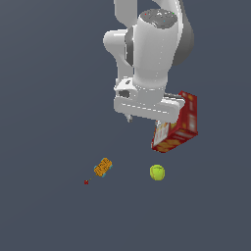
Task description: Pick up a designated object from a clutter of objects.
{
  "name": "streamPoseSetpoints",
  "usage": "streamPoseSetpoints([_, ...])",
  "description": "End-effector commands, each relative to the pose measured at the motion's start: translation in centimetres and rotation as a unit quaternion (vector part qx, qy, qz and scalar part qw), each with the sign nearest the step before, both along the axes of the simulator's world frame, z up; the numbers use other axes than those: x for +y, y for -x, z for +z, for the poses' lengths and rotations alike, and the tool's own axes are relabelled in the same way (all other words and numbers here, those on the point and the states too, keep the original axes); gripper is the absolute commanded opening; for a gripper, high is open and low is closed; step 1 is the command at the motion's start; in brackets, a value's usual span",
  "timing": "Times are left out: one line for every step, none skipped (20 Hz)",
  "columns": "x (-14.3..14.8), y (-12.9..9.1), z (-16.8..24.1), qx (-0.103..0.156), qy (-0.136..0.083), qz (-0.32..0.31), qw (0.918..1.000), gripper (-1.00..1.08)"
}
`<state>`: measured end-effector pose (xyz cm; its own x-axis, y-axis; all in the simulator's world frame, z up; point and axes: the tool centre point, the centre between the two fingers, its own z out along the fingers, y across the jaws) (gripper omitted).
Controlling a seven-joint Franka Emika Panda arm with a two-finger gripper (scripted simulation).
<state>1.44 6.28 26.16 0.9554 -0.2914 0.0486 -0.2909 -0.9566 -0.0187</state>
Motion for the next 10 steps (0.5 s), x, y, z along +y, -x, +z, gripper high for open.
streamPoseSetpoints([1.2,1.4,-3.7,0.028,0.004,-0.017,0.9995,1.00])
streamPoseSetpoints([1.6,1.5,-4.1,0.028,0.004,-0.025,0.9993,1.00])
streamPoseSetpoints([2.0,1.6,-4.5,0.027,0.004,-0.033,0.9991,1.00])
streamPoseSetpoints([2.4,1.6,-4.9,0.027,0.004,-0.042,0.9987,1.00])
streamPoseSetpoints([2.8,1.7,-5.3,0.027,0.004,-0.050,0.9984,1.00])
streamPoseSetpoints([3.2,1.8,-5.8,0.027,0.004,-0.059,0.9979,1.00])
streamPoseSetpoints([3.6,1.9,-6.2,0.027,0.004,-0.067,0.9974,1.00])
streamPoseSetpoints([4.0,2.0,-6.6,0.027,0.004,-0.075,0.9968,1.00])
streamPoseSetpoints([4.4,2.1,-7.0,0.027,0.004,-0.084,0.9961,1.00])
streamPoseSetpoints([4.8,2.3,-7.4,0.026,0.003,-0.092,0.9954,1.00])
